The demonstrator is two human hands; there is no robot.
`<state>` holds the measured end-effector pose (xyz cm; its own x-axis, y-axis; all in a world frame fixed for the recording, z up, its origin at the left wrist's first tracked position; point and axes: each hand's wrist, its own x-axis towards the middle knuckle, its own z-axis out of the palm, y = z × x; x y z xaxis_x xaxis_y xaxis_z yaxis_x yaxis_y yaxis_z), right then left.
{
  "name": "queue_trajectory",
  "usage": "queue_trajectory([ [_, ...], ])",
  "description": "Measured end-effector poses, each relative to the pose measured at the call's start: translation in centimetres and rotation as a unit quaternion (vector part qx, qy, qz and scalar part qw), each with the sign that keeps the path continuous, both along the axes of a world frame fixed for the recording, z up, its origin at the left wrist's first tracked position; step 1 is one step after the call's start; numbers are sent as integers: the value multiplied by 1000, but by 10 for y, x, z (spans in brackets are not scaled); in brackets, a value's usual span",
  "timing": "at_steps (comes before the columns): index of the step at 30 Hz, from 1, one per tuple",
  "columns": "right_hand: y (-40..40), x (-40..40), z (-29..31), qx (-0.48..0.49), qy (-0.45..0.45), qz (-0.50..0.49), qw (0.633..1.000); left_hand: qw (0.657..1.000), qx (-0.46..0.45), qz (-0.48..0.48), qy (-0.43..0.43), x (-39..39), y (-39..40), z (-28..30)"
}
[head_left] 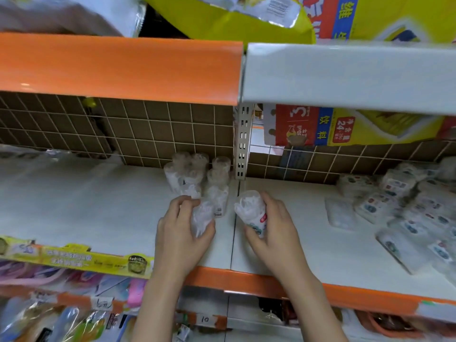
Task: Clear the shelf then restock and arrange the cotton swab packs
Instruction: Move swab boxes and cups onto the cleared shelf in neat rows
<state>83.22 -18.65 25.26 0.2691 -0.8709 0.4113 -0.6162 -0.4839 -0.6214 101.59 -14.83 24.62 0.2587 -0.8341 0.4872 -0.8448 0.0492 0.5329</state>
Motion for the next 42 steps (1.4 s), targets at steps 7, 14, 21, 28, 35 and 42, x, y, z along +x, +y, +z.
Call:
queue_trajectory([
  [7, 4, 0, 0, 8, 16, 8, 1000, 1000, 1, 12, 6, 4, 5, -1],
  [14, 4, 7, -8, 17, 16, 11, 1000, 998, 29, 59, 25, 14, 18, -14],
  [21, 7, 52, -14, 18, 3, 10, 1000, 997, 49, 56, 31, 59, 17, -28],
  [28, 8, 114, -25, 14, -1, -53, 998, 998, 60, 0, -1, 130, -8, -32],
  [35, 12, 139, -33, 23, -25, -94, 995, 994, 69, -76, 40, 152, -43, -41],
  [42, 13, 125, -31, 55, -43, -163, 984, 988, 56, -139, 42, 142, -69, -36],
])
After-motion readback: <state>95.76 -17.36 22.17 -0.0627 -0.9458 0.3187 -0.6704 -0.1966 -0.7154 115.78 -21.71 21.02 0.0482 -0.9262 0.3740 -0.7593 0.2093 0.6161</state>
